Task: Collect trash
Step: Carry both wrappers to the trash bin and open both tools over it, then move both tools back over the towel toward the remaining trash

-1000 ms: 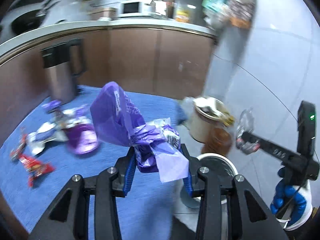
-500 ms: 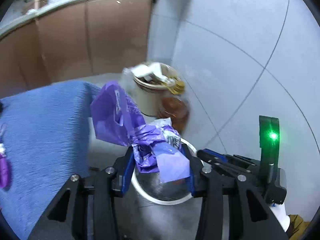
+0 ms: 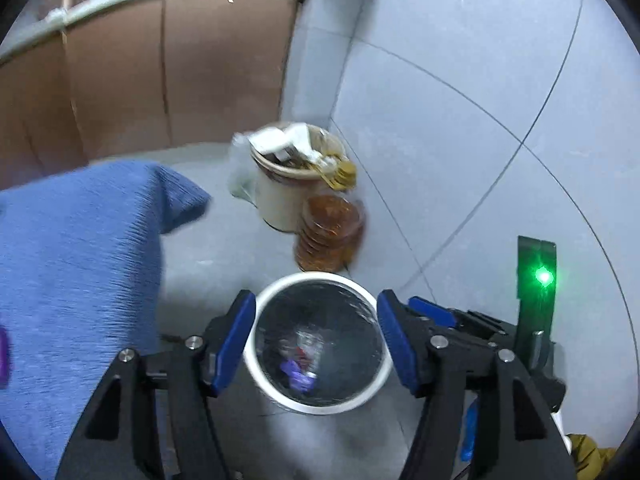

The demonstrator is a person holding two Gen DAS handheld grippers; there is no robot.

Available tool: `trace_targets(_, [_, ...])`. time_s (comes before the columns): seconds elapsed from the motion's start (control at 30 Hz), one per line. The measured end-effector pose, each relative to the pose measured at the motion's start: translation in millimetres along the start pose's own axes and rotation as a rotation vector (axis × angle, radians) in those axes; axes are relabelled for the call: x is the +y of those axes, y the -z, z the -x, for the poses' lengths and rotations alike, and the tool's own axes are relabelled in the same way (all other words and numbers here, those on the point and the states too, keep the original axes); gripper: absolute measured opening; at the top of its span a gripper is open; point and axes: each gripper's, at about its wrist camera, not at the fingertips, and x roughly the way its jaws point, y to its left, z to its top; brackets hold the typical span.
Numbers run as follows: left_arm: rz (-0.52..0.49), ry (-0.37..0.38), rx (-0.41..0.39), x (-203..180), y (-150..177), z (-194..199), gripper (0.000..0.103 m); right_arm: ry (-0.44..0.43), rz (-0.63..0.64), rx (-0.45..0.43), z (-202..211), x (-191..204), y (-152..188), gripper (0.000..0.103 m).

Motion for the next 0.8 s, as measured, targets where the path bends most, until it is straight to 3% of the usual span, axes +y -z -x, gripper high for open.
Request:
trace_targets(0.23, [0.013,-0.184,-0.203,20.2,13.3,77.6,0.061,-0.078,0.077,-0.092,28.8,35.9,-12.8,0.035])
trace_targets(0.37, [0.044,-0.278,-0.278,36.0,22.3,119.3,0.061,-0.124,0.152,-0.148,54.4,74.0,-11.2,0.036])
trace_targets(0.73, [0.154,-0.496,-0.409,82.4,62.6,208.9,0.062,-0.258,0.351,-0.276,125.5,160.1,-2.2,0.042])
trace_targets(0.8, [0.172,-0.523,-0.421,90.1,69.6,218.7,0.070,-0.284,0.385,-0.295,136.7,177.6,1.3,0.045])
